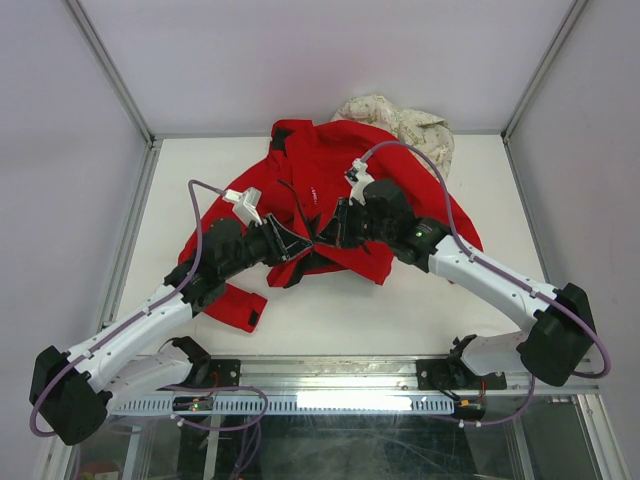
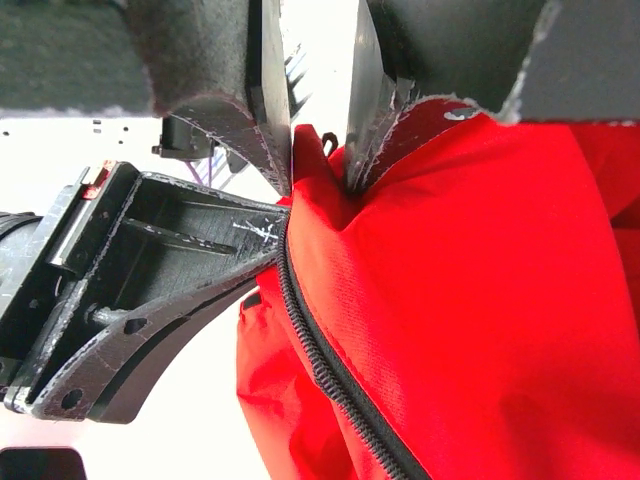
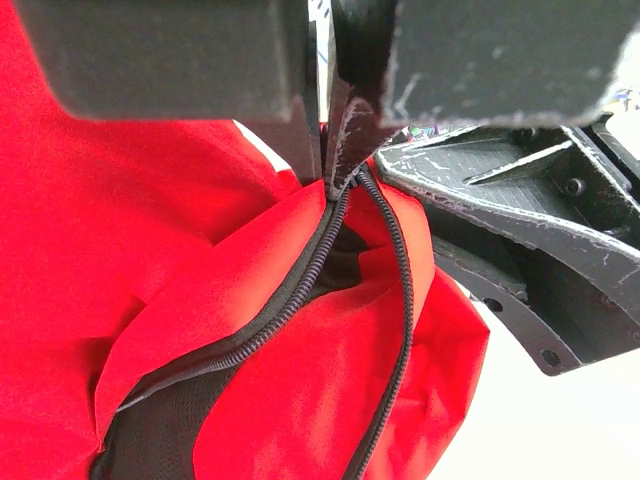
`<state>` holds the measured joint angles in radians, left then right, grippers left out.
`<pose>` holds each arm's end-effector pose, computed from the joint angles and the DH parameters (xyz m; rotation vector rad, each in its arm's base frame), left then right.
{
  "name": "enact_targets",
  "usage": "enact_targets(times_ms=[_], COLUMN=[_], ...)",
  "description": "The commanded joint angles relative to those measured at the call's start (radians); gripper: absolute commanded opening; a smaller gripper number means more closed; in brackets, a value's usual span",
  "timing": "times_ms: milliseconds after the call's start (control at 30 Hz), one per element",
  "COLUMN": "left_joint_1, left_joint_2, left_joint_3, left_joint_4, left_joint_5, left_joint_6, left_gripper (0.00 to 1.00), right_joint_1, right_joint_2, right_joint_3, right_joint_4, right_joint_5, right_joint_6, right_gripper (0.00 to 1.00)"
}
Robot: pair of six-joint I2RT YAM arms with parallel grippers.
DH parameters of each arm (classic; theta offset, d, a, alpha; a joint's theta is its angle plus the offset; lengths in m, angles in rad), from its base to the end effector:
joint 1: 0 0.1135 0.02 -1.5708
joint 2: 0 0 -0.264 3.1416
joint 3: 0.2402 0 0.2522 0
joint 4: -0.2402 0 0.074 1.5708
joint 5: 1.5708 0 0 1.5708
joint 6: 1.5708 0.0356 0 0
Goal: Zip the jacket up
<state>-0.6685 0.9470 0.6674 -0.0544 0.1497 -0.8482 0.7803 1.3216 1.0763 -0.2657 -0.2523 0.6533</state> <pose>0.1701 -0.1411 0.2820 -0.0760 2.0786 -1.1294 0.2082 0.2186 0.3150 -0.3116 2.2494 1.0881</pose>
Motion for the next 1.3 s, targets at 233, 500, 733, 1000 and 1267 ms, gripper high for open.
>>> enact_targets(times_ms=[233,500,733,1000,1267], left_joint_1=[-0.008,-0.009,-0.009,-0.009,-0.009], left_joint_2=[-0.034,0.002,0.026,0.040,0.061], left_joint_3=[-0.007,0.067,0.095,0.122,0.093], left_joint_4=[0.043,-0.107,-0.250,-0.302,-0.283], left_joint_5=[-0.004,0.087,0.105,0.117,0.185], left_joint_6=[-0.026,0.137,0.223,0.250,0.246], left_gripper=[0.00,0.00,0.00,0.00,0.00], right_joint_1=[0.000,-0.014,-0.026,-0.056,-0.074], right_joint_2=[-0.025,-0.020,0.004,0.005,0.008], right_joint_3=[0.003,0.044,0.096,0.084,0.050], right_joint_4=[0.092,0.076,0.094,0.113,0.179], right_joint_5=[-0.029,-0.031,-0.089,-0.129,-0.082], right_joint_6=[0.005,-0.019,-0.036,-0.047,-0.018], right_gripper=[0.00,0.00,0.00,0.00,0.00])
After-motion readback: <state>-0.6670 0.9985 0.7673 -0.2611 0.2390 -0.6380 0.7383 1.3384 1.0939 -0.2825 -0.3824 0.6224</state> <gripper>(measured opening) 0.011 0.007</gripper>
